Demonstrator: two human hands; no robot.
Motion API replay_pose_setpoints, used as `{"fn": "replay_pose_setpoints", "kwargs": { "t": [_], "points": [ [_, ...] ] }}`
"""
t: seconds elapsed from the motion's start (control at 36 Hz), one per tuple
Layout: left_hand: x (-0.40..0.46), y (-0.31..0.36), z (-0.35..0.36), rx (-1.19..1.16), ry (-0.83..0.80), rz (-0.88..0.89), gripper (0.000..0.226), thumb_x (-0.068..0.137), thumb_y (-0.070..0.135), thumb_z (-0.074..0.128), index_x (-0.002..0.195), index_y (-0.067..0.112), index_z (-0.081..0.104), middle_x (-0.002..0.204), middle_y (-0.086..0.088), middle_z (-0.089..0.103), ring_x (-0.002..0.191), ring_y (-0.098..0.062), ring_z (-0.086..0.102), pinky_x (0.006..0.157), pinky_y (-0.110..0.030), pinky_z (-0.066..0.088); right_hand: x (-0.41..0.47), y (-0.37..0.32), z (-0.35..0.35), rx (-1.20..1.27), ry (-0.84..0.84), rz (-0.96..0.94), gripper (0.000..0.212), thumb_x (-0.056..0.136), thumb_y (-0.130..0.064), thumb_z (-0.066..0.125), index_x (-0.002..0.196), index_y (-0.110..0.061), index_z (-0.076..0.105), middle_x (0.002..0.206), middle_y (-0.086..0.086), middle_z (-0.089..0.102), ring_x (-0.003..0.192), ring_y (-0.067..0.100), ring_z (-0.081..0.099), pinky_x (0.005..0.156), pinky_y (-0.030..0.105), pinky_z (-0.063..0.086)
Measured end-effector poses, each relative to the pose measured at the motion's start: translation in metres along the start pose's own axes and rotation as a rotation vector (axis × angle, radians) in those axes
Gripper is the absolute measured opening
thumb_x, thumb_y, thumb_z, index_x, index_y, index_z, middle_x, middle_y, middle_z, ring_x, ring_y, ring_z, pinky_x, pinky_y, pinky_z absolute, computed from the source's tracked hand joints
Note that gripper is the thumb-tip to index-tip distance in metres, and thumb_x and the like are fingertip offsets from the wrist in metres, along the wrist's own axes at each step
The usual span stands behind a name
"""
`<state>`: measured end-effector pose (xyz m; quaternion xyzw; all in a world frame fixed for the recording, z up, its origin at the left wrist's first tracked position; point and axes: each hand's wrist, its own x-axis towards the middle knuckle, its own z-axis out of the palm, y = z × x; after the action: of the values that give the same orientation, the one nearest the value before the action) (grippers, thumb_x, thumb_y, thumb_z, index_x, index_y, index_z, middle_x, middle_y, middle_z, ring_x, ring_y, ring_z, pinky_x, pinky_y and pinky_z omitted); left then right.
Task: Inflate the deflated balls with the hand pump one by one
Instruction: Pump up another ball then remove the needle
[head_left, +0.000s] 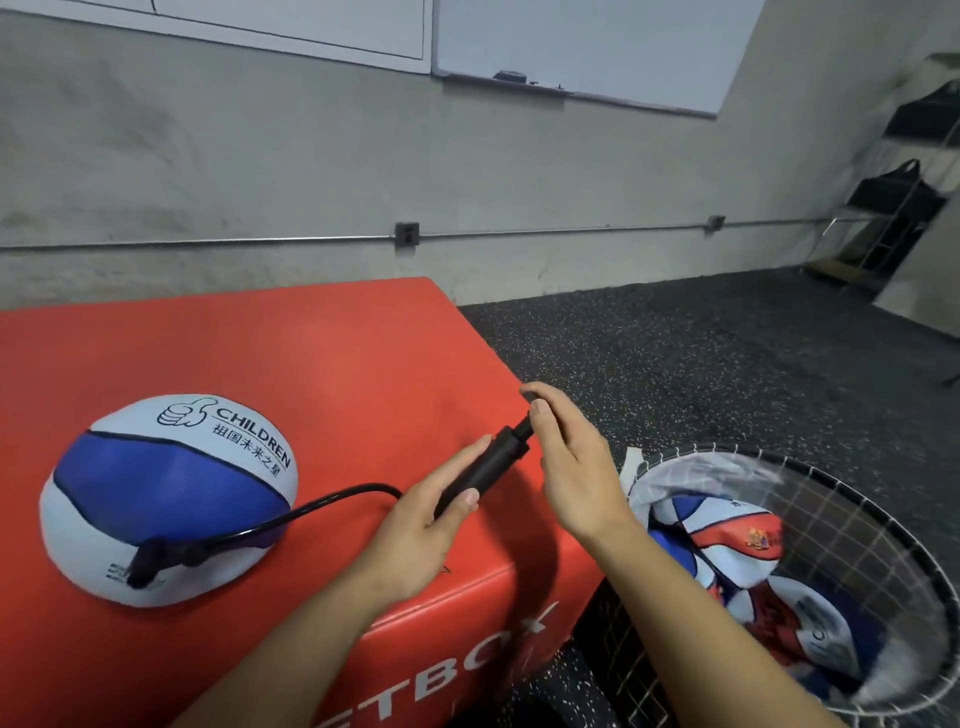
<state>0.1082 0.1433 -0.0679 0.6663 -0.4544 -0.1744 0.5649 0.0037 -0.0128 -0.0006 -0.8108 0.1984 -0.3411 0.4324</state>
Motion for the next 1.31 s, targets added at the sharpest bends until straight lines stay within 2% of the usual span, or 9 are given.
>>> {"fn": "replay_pose_setpoints", "kwargs": {
  "t": [0.11,0.25,0.39,0.53,0.78,0.89,1.0,1.11,1.31],
  "points": [
    [-0.002,0.0,0.002,0.079,-0.046,0.001,0.051,0.11,0.023,0.052,0.156,0.043,0.041,0.156,0.029,0.046,0.144,0.0,0.045,0.125,-0.042,0.033,0.009,0.004,-0.029,0.07,0.129,0.027,0.033,0.104,-0.049,0.041,0.124,-0.039,0.066,0.069,-0.033,0.055,0.07,-0.001,0.049,0.079,0.043,0.047],
    [-0.006,0.001,0.004,0.143,-0.065,0.021,0.051,0.11,0.025,0.052,0.153,0.051,0.041,0.153,0.034,0.046,0.145,0.009,0.038,0.124,-0.021,0.026,0.016,0.003,-0.065,0.132,0.268,0.039,0.03,0.106,-0.045,0.044,0.12,-0.037,0.069,0.066,-0.022,0.05,0.062,0.007,0.043,0.066,0.048,0.045],
    [-0.008,0.004,0.004,0.135,-0.068,0.025,0.051,0.11,0.029,0.051,0.153,0.055,0.041,0.154,0.03,0.048,0.146,0.008,0.038,0.121,-0.022,0.027,0.017,-0.004,-0.081,0.25,0.333,0.087,0.027,0.113,-0.029,0.043,0.117,-0.029,0.07,0.062,-0.005,0.033,0.05,0.012,0.03,0.051,0.039,0.033],
    [-0.009,0.005,0.002,0.117,-0.06,0.011,0.05,0.111,0.024,0.051,0.154,0.048,0.042,0.154,0.032,0.046,0.146,0.009,0.037,0.121,-0.017,0.026,0.02,-0.012,-0.07,0.21,0.346,0.046,0.028,0.113,-0.03,0.042,0.119,-0.029,0.069,0.06,-0.005,0.033,0.049,0.014,0.031,0.048,0.055,0.039],
    [-0.006,0.003,-0.002,0.094,-0.006,-0.04,0.052,0.11,0.016,0.053,0.154,0.042,0.043,0.152,0.035,0.047,0.144,0.006,0.042,0.125,-0.03,0.03,0.025,0.0,-0.024,0.136,0.217,0.02,0.034,0.103,-0.053,0.04,0.119,-0.04,0.067,0.061,-0.02,0.046,0.063,0.018,0.044,0.071,0.049,0.045],
    [-0.003,0.001,-0.003,0.037,0.012,-0.064,0.052,0.107,0.023,0.052,0.157,0.035,0.043,0.158,0.027,0.044,0.149,-0.001,0.039,0.124,-0.051,0.035,0.021,0.0,-0.005,0.092,0.154,0.021,0.032,0.104,-0.05,0.039,0.119,-0.041,0.066,0.068,-0.032,0.054,0.071,0.006,0.05,0.081,0.054,0.052],
    [-0.002,0.001,-0.003,-0.005,0.028,-0.054,0.053,0.106,0.034,0.053,0.157,0.035,0.042,0.16,0.023,0.044,0.15,-0.007,0.041,0.121,-0.058,0.037,0.013,-0.001,0.01,0.073,0.083,0.017,0.03,0.107,-0.043,0.041,0.122,-0.036,0.066,0.071,-0.033,0.058,0.071,0.003,0.055,0.081,0.042,0.05],
    [-0.001,-0.002,-0.003,-0.024,0.038,-0.044,0.057,0.103,0.045,0.054,0.158,0.036,0.041,0.161,0.02,0.044,0.15,-0.013,0.042,0.12,-0.061,0.036,0.002,-0.002,0.021,0.042,0.042,-0.044,0.029,0.11,-0.03,0.043,0.124,-0.026,0.067,0.11,-0.022,0.068,0.105,-0.005,0.062,0.095,0.018,0.043],
    [0.0,-0.003,-0.002,-0.031,0.014,-0.036,0.054,0.102,0.049,0.056,0.155,0.046,0.043,0.16,0.02,0.045,0.15,-0.015,0.042,0.121,-0.061,0.035,-0.004,0.0,0.008,0.029,-0.033,-0.021,0.028,0.112,-0.027,0.045,0.13,-0.027,0.066,0.124,-0.022,0.067,0.116,-0.011,0.058,0.1,0.009,0.038]
  ]
}}
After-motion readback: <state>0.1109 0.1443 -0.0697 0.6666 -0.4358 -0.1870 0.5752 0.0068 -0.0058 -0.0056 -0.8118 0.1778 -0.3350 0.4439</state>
